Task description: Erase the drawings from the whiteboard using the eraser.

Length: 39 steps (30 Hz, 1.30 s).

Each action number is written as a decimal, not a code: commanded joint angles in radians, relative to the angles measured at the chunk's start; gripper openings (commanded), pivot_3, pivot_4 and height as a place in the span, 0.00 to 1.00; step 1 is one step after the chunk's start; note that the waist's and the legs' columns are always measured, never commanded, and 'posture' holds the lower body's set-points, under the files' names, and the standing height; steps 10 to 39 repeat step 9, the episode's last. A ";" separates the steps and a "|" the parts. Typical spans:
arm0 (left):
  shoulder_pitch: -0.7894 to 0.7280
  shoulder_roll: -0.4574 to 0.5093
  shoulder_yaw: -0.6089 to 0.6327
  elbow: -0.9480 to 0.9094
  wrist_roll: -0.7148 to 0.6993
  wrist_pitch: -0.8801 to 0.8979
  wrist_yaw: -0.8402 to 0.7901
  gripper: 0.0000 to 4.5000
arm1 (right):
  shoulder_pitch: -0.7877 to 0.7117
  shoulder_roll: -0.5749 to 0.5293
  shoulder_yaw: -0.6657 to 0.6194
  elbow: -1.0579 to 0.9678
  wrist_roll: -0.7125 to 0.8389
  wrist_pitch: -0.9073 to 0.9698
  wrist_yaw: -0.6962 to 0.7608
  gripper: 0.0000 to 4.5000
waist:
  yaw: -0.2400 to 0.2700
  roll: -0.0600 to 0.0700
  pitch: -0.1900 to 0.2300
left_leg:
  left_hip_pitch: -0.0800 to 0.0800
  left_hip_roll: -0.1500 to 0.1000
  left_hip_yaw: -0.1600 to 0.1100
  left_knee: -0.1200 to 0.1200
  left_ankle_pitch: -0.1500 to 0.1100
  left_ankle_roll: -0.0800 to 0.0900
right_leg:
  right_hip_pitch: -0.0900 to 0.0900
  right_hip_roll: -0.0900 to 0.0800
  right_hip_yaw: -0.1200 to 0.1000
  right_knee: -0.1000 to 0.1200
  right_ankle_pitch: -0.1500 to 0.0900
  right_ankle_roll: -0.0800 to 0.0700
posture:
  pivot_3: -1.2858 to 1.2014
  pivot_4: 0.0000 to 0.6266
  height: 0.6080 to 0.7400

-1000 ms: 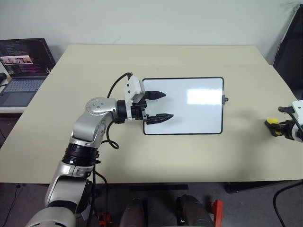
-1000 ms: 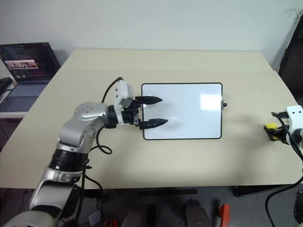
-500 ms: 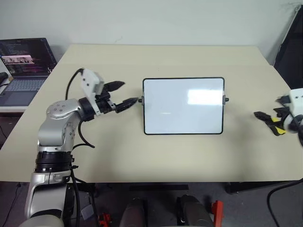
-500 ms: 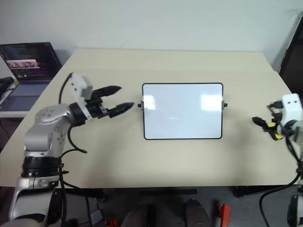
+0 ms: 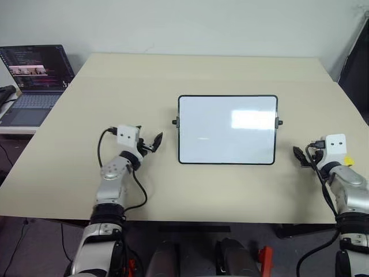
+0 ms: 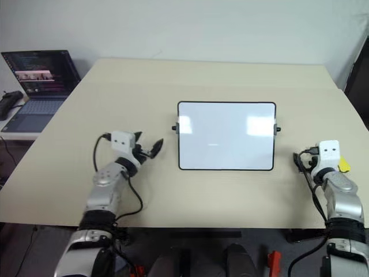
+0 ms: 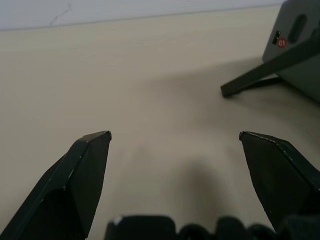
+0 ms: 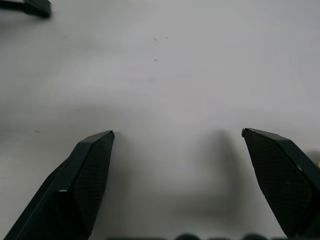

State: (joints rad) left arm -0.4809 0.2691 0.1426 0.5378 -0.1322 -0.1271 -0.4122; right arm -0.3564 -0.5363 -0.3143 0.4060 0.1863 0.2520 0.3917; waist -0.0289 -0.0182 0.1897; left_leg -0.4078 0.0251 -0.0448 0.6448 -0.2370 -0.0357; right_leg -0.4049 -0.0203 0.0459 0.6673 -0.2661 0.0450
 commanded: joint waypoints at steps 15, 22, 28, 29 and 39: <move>-0.045 -0.064 -0.028 0.064 0.059 -0.159 0.128 1.00 | -0.053 0.071 -0.055 -0.004 0.095 -0.014 -0.030 1.00 | -0.001 0.000 -0.001 | 0.004 -0.001 0.001 0.000 0.000 0.000 | 0.001 0.000 0.002 0.006 0.000 0.000 | 0.52 0.24 1.00; -0.045 -0.064 -0.028 0.064 0.059 -0.159 0.128 1.00 | -0.053 0.071 -0.055 -0.004 0.095 -0.014 -0.030 1.00 | -0.001 0.000 -0.001 | 0.004 -0.001 0.001 0.000 0.000 0.000 | 0.001 0.000 0.002 0.006 0.000 0.000 | 0.52 0.24 1.00; -0.045 -0.064 -0.028 0.064 0.059 -0.159 0.128 1.00 | -0.053 0.071 -0.055 -0.004 0.095 -0.014 -0.030 1.00 | -0.001 0.000 -0.001 | 0.004 -0.001 0.001 0.000 0.000 0.000 | 0.001 0.000 0.002 0.006 0.000 0.000 | 0.52 0.24 1.00; -0.045 -0.064 -0.028 0.064 0.059 -0.159 0.128 1.00 | -0.053 0.071 -0.055 -0.004 0.095 -0.014 -0.030 1.00 | -0.001 0.000 -0.001 | 0.004 -0.001 0.001 0.000 0.000 0.000 | 0.001 0.000 0.002 0.006 0.000 0.000 | 0.52 0.24 1.00; -0.045 -0.064 -0.028 0.064 0.059 -0.159 0.128 1.00 | -0.053 0.071 -0.055 -0.004 0.095 -0.014 -0.030 1.00 | -0.001 0.000 -0.001 | 0.004 -0.001 0.001 0.000 0.000 0.000 | 0.001 0.000 0.002 0.006 0.000 0.000 | 0.52 0.24 1.00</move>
